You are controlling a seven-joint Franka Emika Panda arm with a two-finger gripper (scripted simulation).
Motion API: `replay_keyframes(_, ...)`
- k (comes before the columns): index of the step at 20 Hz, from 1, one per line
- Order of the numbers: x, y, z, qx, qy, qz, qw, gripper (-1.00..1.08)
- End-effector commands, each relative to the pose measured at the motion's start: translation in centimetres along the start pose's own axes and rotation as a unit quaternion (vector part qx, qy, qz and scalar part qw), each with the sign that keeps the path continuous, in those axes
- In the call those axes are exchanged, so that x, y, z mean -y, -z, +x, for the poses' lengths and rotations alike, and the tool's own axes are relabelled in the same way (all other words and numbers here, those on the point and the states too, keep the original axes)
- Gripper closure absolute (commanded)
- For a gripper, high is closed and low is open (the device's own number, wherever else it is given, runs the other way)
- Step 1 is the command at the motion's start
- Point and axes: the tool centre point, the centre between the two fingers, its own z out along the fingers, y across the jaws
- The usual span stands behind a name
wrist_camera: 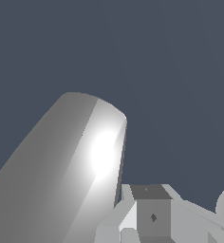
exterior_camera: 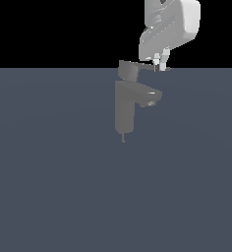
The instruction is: Turn on the faucet by rotating a designated handle.
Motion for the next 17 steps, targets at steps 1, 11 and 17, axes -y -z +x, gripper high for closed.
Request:
replay_keyframes(1,0.3,0.0,1.3,-0.001,-0.006,0.001,1.0000,1.08)
replay_keyframes(11,1.8,0.1,3.5,-0.001,-0.010,0.003,0.9999,1.08)
replay_keyframes(17,2.5,0.1,4.6,-0.001,-0.011,0.003,0.9999,1.08)
